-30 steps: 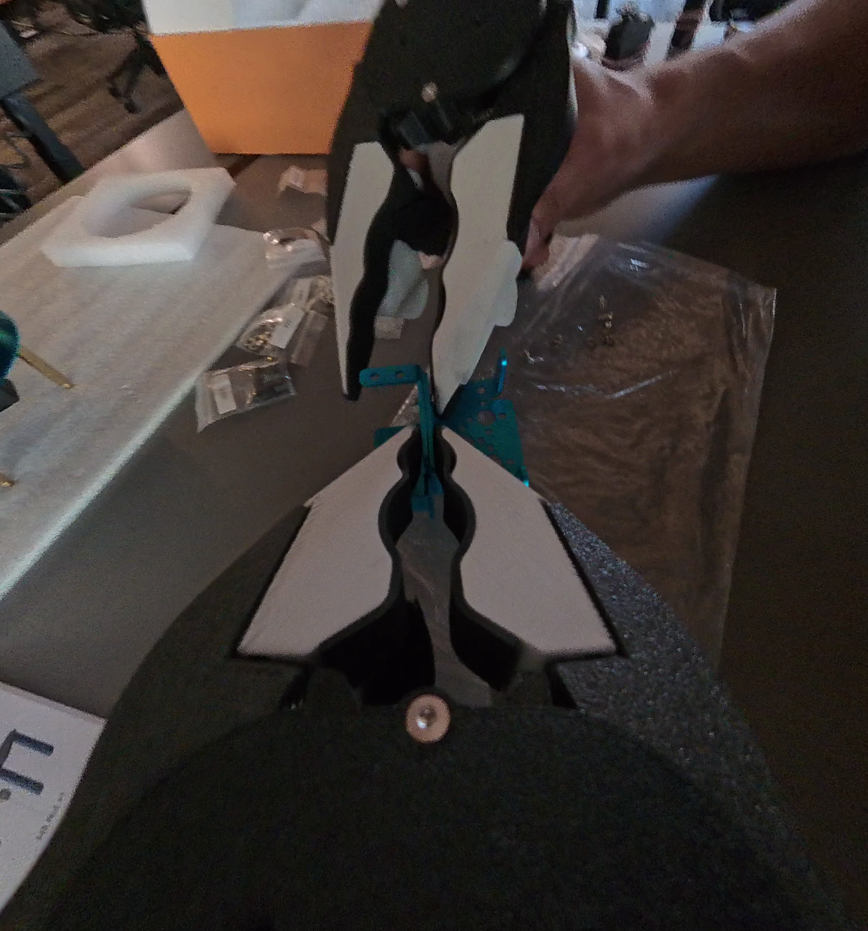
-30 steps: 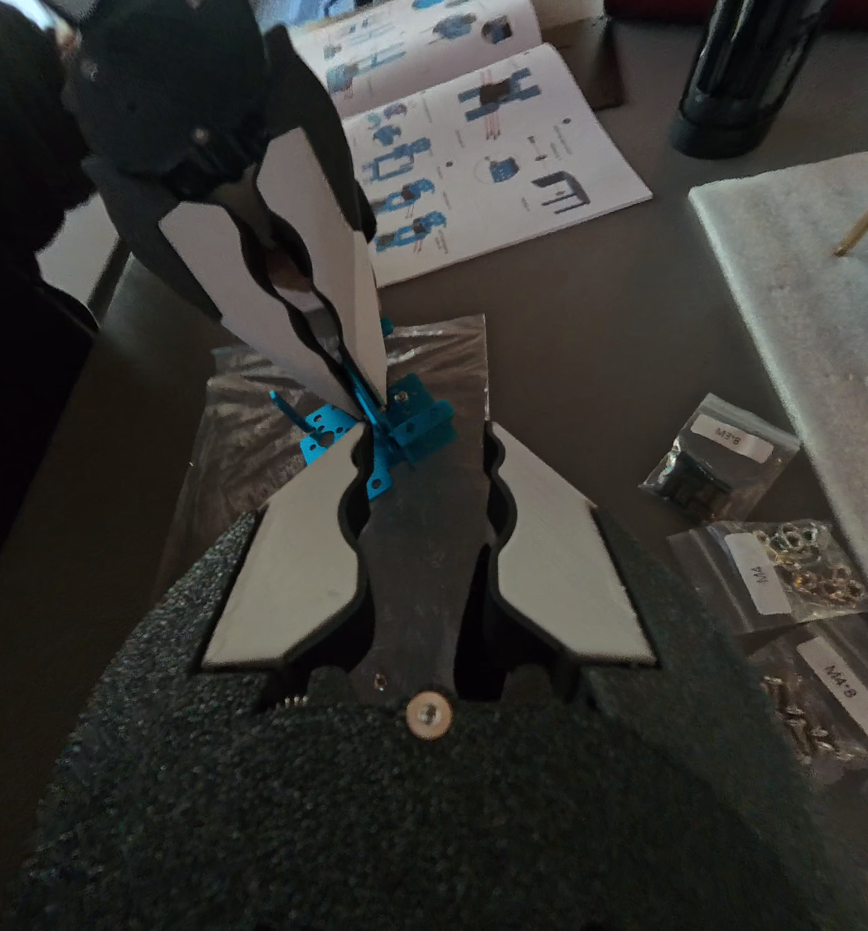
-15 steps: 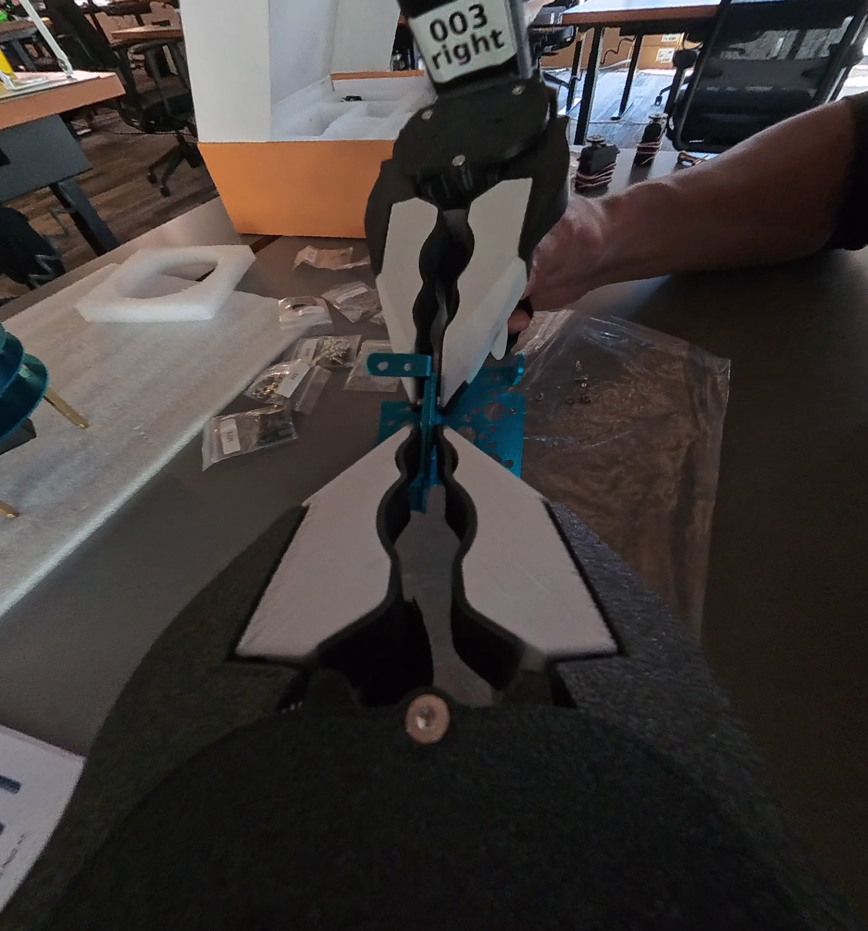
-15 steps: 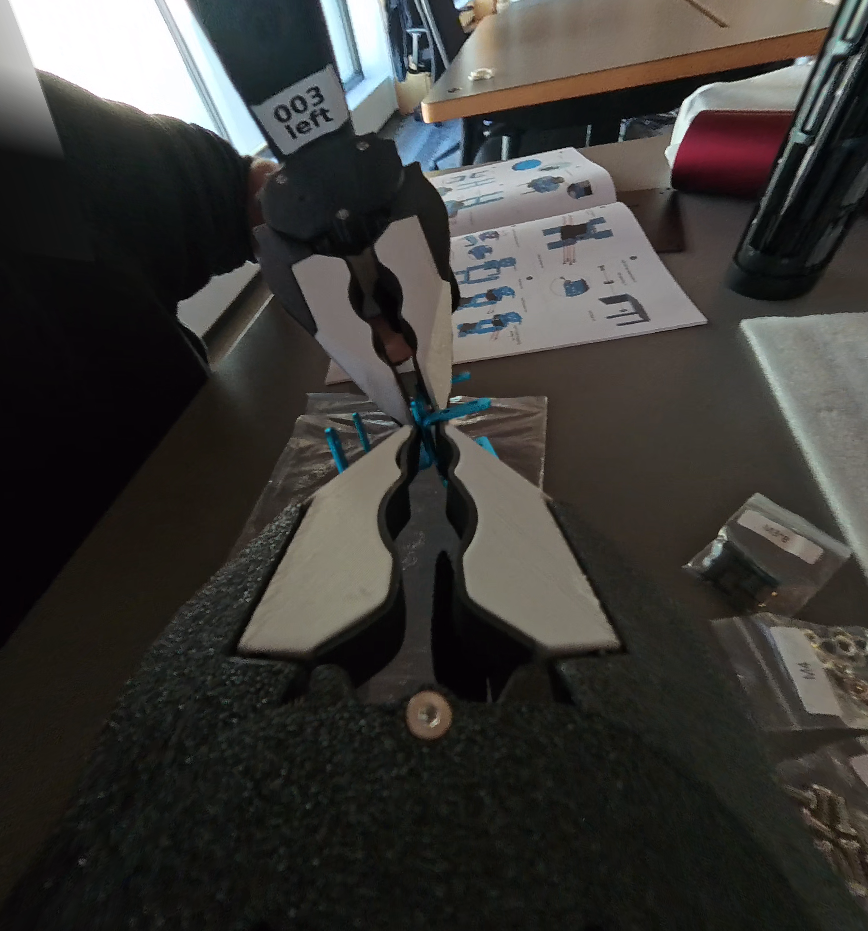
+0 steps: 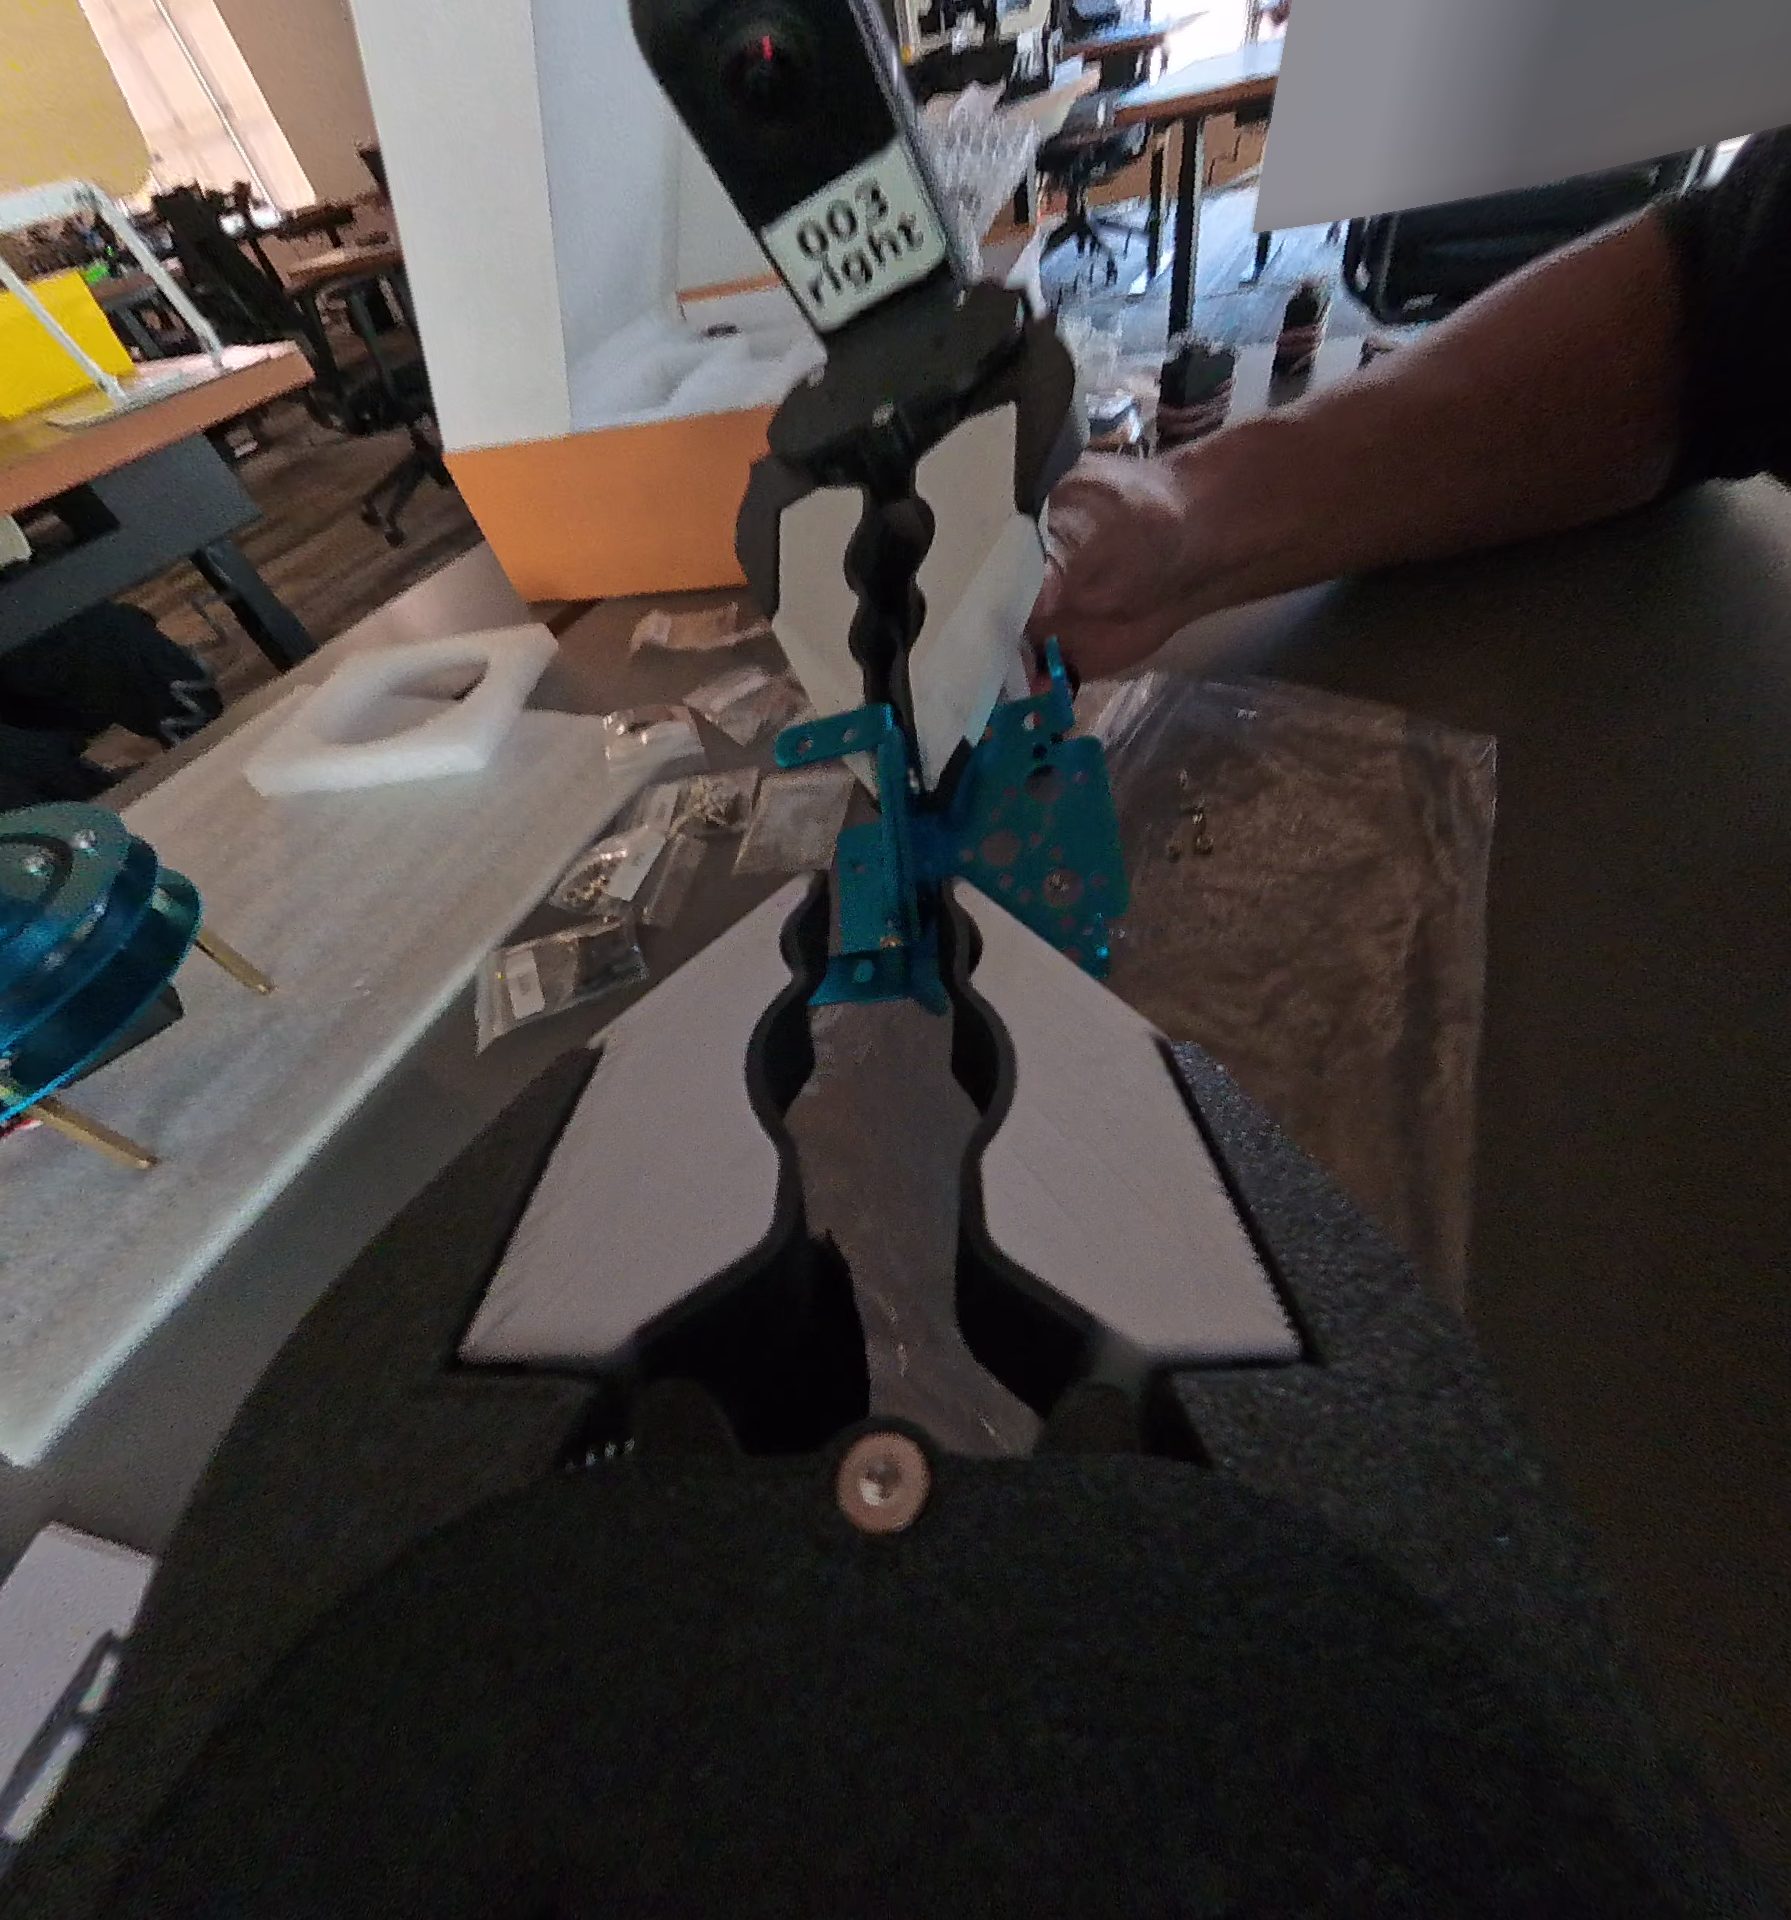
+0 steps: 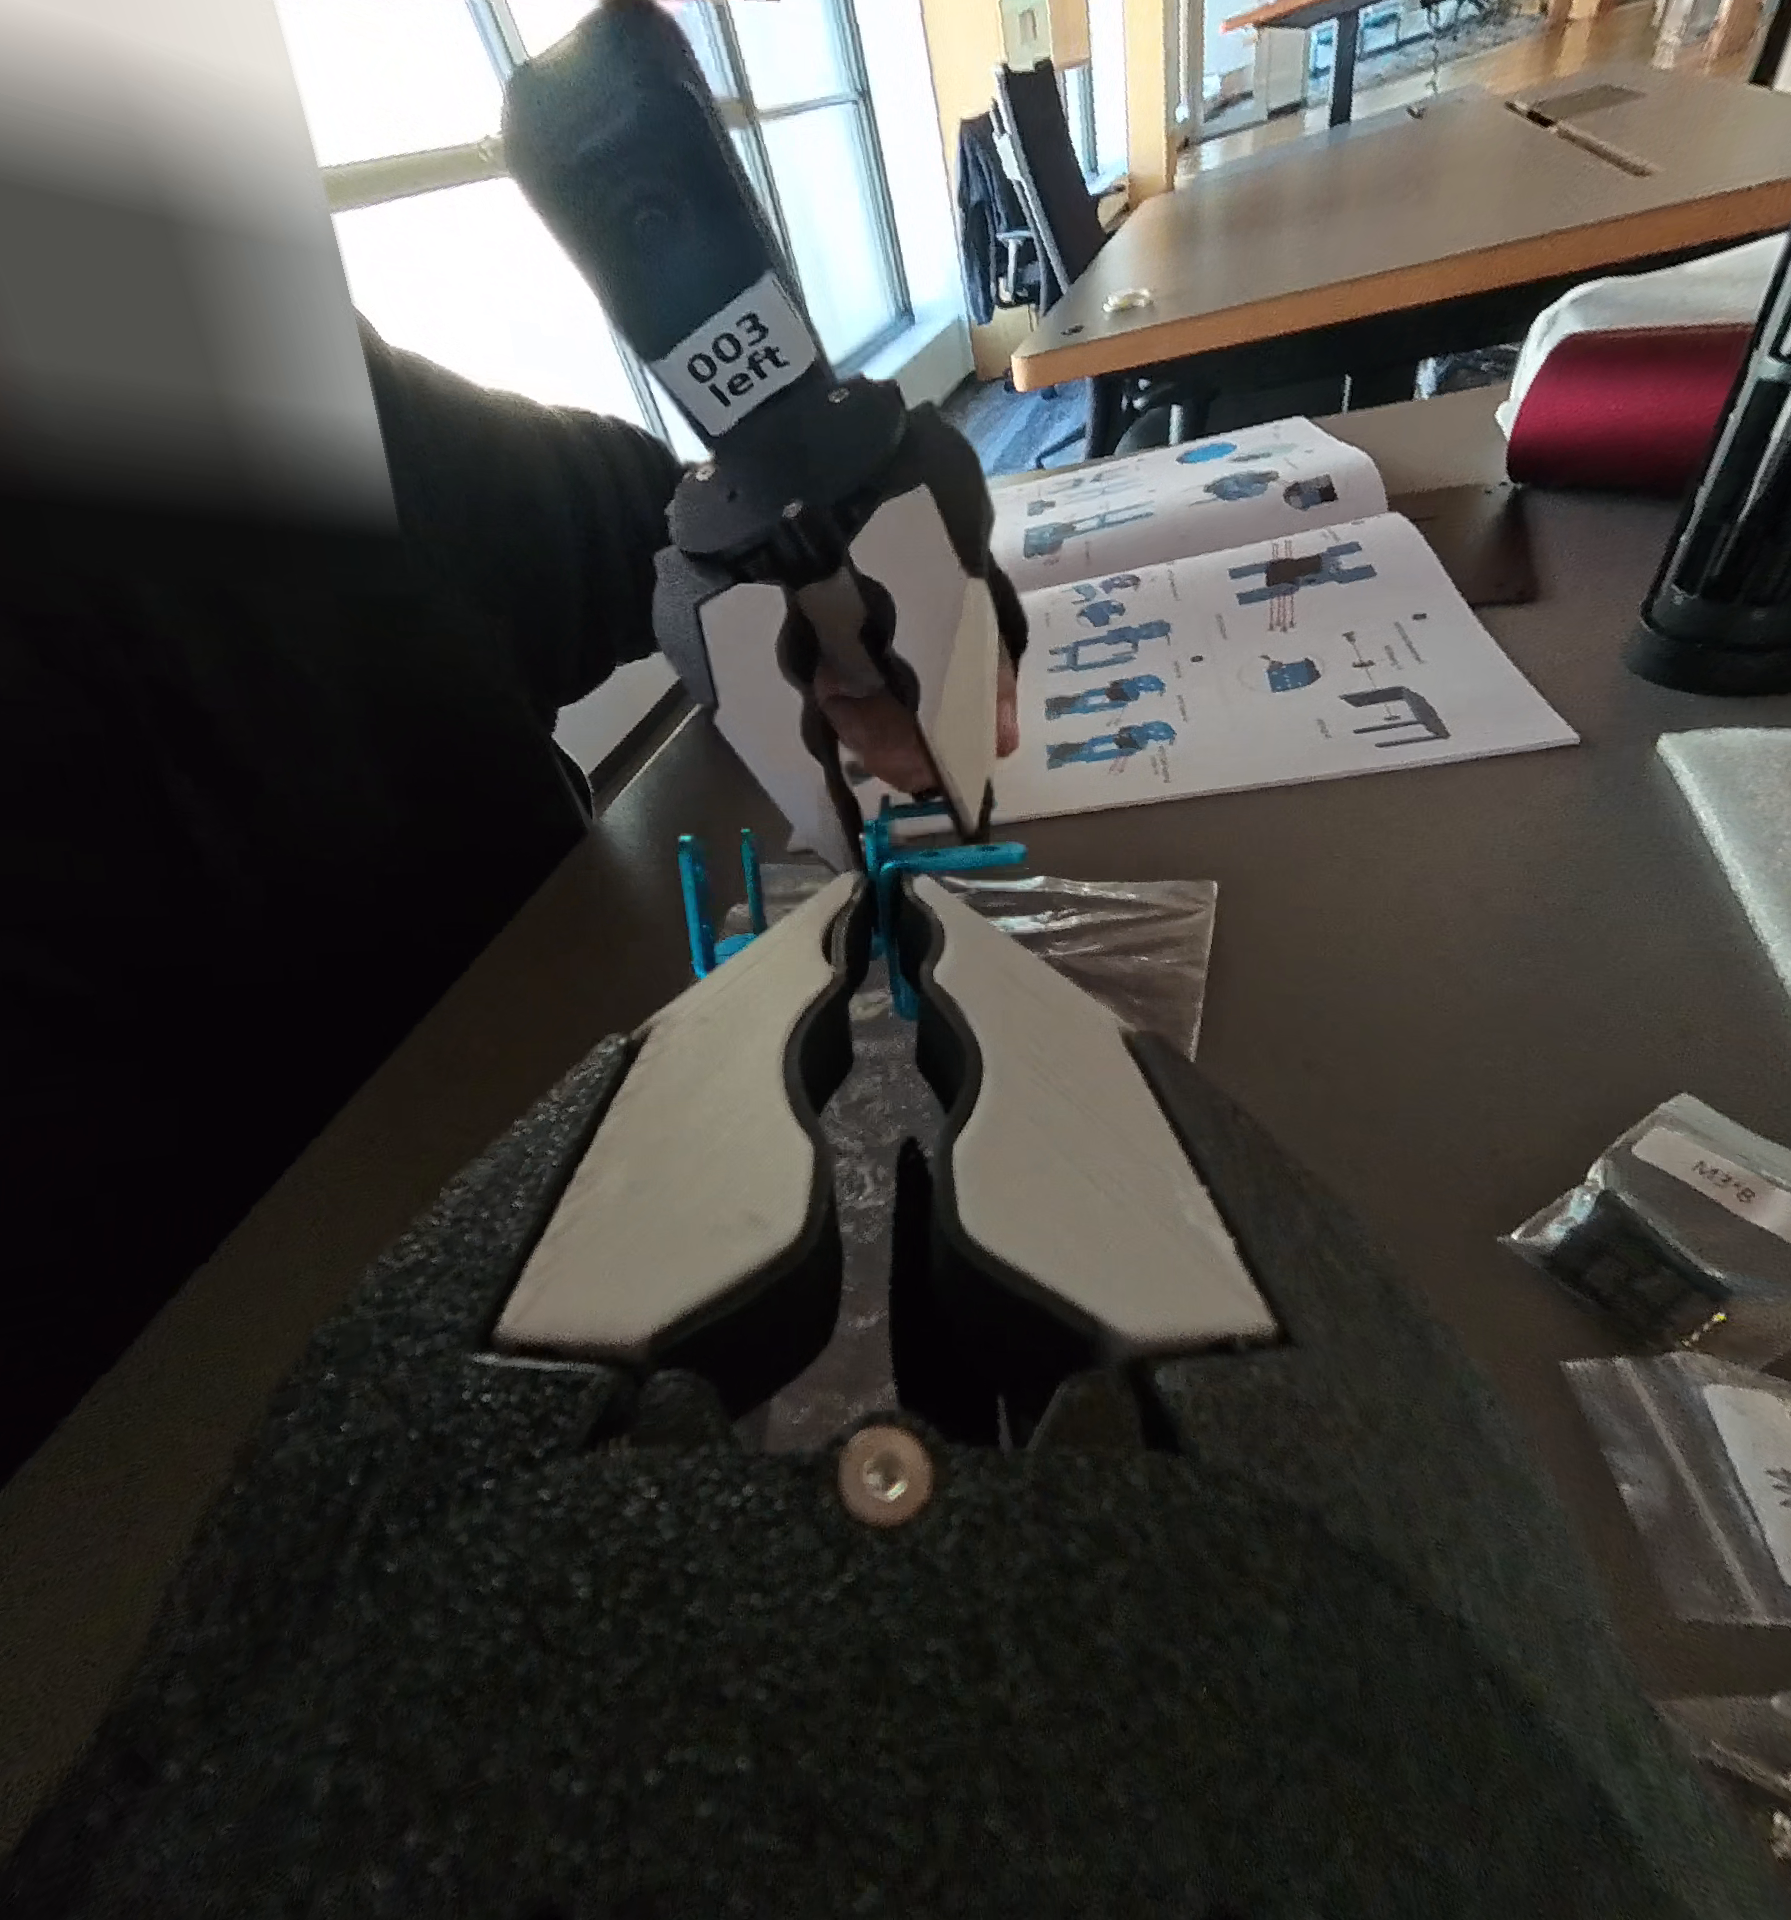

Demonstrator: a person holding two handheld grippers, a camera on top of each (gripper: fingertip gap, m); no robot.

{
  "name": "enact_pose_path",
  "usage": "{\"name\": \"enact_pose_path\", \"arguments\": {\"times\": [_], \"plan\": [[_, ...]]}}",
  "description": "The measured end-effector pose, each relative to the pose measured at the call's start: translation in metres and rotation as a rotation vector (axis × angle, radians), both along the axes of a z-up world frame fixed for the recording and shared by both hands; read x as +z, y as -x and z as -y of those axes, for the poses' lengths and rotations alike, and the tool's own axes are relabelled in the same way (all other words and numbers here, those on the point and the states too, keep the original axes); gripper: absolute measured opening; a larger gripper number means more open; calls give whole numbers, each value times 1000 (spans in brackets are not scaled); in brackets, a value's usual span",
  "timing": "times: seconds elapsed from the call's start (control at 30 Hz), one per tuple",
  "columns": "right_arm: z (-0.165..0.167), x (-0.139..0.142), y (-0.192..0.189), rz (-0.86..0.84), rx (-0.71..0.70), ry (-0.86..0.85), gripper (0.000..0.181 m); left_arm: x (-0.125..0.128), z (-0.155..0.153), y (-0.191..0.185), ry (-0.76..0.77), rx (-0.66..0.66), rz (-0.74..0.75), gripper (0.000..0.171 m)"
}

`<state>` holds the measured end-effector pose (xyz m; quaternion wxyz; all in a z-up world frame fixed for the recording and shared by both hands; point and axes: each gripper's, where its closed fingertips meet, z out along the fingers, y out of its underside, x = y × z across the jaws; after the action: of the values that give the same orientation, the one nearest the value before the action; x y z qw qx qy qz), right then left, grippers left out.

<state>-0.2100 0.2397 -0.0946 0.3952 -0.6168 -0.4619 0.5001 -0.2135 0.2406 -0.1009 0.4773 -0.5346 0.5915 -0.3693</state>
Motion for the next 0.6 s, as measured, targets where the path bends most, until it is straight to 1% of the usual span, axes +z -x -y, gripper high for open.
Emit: {"name": "enact_pose_path", "arguments": {"times": [0.07, 0.1, 0.13, 0.17, 0.2, 0.23, 0.27, 0.3, 0.33, 0.4, 0.43, 0.5, 0.6], "plan": [[1, 4, -2, -24, 10, 0, 2, 16, 0, 4, 60, -21, 65, 21], [2, 7, -4, -34, 15, -8, 2, 26, -1, 7, 134, -41, 111, 23], [2, 10, -5, -50, 14, -23, 2, 35, -3, 10, 234, -65, 152, 29], [3, 14, -6, -65, 15, -40, 2, 40, -7, 13, 356, -85, 174, 41], [4, 17, -7, -79, 16, -62, 2, 41, -11, 14, 488, -104, 180, 57], [5, 21, -8, -91, 11, -90, 3, 40, -14, 14, 616, -122, 176, 69], [5, 24, -8, -104, 4, -122, 3, 39, -15, 14, 732, -144, 173, 77], [6, 28, -8, -122, -5, -155, 2, 37, -14, 13, 843, -175, 175, 79], [6, 32, -7, -136, -15, -185, 2, 36, -11, 12, 951, -210, 174, 82], [8, 34, -5, -141, -22, -249, 2, 33, 0, 9, 1165, -301, 155, 94], [10, 34, -3, -139, -22, -281, 2, 33, 5, 8, 1262, -346, 154, 94], [12, 33, 0, -129, -25, -322, 2, 26, 8, 4, 1397, -365, 153, 95], [16, 31, 4, -109, -20, -346, 2, 17, 12, 2, 1465, -393, 141, 82]]}}
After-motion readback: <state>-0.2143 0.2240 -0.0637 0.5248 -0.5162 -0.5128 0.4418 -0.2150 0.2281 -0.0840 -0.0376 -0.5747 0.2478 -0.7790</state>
